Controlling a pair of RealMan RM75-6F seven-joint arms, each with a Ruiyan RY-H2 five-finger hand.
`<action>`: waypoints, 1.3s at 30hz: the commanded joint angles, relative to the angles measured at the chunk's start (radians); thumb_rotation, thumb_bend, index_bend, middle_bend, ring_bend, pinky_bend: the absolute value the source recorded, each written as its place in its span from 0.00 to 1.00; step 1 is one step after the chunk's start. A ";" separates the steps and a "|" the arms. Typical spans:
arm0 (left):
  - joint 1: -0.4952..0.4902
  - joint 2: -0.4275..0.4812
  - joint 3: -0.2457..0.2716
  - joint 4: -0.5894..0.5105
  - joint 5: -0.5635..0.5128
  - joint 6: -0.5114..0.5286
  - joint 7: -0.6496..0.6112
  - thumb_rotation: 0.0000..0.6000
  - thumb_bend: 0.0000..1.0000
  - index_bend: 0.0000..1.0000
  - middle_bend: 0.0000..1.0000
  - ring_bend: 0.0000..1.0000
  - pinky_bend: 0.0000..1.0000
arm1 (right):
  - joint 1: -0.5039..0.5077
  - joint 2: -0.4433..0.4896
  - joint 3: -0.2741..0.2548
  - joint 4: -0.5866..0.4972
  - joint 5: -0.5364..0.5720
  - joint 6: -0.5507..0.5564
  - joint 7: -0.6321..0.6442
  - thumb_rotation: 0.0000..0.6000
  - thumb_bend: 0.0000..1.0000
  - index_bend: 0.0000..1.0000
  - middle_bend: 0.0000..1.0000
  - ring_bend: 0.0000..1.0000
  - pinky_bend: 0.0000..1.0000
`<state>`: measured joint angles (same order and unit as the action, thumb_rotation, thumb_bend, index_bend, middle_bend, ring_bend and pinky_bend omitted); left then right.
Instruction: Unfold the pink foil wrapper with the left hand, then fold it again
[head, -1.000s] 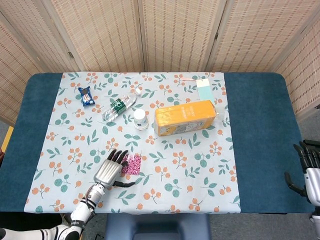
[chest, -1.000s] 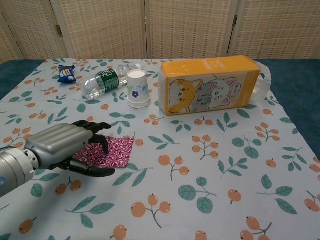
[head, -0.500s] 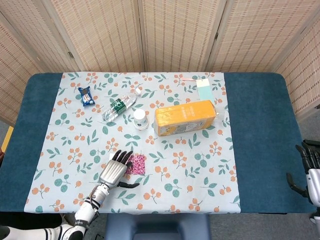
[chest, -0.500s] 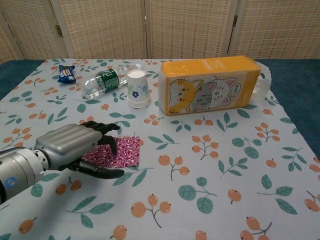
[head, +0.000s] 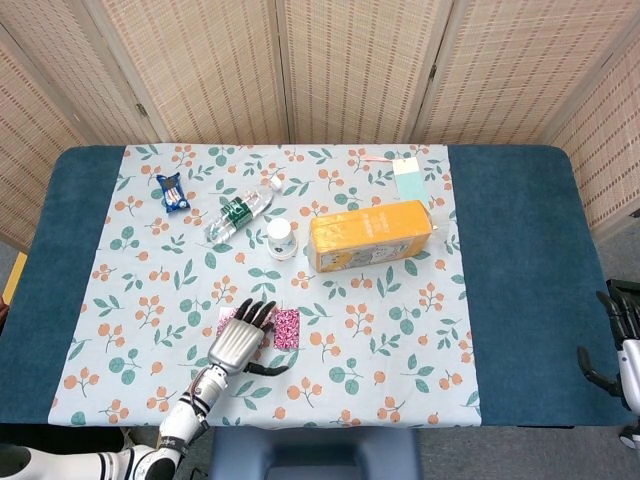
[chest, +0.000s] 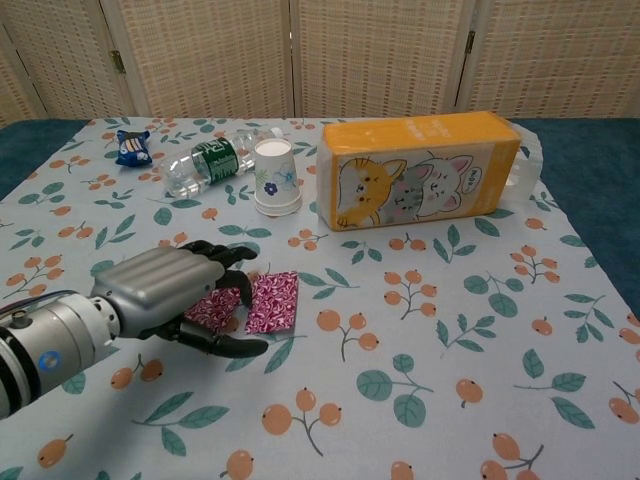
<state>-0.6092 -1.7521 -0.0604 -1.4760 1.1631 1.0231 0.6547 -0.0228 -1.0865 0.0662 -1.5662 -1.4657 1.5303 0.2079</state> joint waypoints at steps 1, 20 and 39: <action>-0.006 -0.003 -0.005 0.000 -0.005 -0.002 0.005 0.21 0.12 0.30 0.00 0.00 0.00 | -0.001 0.000 0.000 0.001 0.000 0.001 0.001 1.00 0.45 0.00 0.05 0.00 0.00; 0.039 0.101 0.006 -0.036 -0.004 0.062 -0.063 0.22 0.12 0.29 0.00 0.00 0.00 | 0.011 -0.008 0.004 -0.001 -0.012 -0.009 -0.002 1.00 0.45 0.00 0.05 0.00 0.00; 0.074 0.098 0.055 -0.001 0.022 0.056 -0.095 0.22 0.12 0.30 0.00 0.00 0.00 | 0.017 -0.006 0.004 -0.011 -0.010 -0.015 -0.016 1.00 0.45 0.00 0.05 0.00 0.00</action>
<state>-0.5350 -1.6532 -0.0051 -1.4764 1.1852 1.0801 0.5592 -0.0063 -1.0930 0.0705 -1.5776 -1.4758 1.5154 0.1915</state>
